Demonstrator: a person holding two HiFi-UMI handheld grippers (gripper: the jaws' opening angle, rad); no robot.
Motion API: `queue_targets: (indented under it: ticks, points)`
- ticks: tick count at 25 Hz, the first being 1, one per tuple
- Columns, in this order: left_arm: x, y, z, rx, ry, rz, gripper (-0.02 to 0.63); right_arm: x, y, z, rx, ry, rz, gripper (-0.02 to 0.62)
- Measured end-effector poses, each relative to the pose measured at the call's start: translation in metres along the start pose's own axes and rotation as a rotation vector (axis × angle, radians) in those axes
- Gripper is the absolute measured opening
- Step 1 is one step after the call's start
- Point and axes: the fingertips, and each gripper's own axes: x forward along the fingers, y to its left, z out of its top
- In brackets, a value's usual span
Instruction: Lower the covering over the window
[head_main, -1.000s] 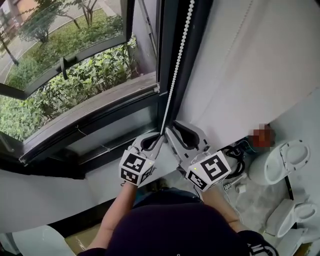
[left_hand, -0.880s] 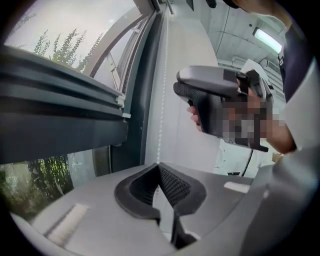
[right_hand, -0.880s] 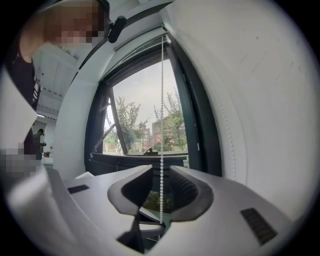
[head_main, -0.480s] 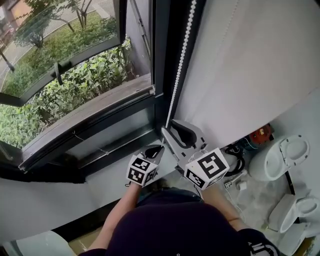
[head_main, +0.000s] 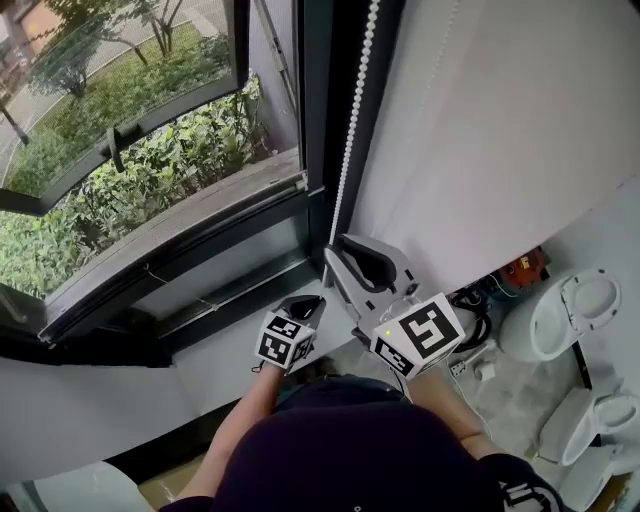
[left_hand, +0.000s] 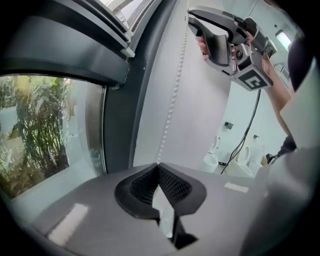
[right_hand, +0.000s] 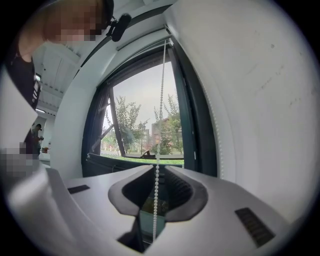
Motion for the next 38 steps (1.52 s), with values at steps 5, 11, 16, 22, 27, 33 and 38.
queue_targets:
  ticks: [5,11,16,22,27,33,38]
  points:
    - [0.002,-0.004,-0.007,-0.001,0.013,-0.008,0.014,-0.001,0.004,0.006,-0.009,-0.003,0.015,0.067]
    - [0.005,-0.006,-0.007,0.019,0.014,-0.012,0.014,-0.003,0.006,0.011,-0.021,-0.012,0.010,0.064]
    - [0.004,-0.004,-0.008,0.016,0.004,-0.005,0.012,-0.006,0.007,0.017,-0.026,-0.023,0.002,0.057]
    - [0.001,-0.005,-0.010,0.006,-0.015,-0.005,0.012,-0.003,0.010,0.015,-0.032,-0.015,0.007,0.034]
    - [-0.001,-0.002,-0.011,0.009,-0.032,0.002,0.012,0.000,0.014,0.015,-0.061,-0.001,0.011,0.025]
    - [-0.015,-0.010,0.004,0.110,-0.242,-0.062,0.040,0.004,0.014,0.017,-0.068,-0.001,0.018,0.023]
    - [-0.055,-0.011,0.063,0.119,-0.468,-0.047,0.040,0.006,0.011,0.017,-0.068,-0.007,0.006,0.023]
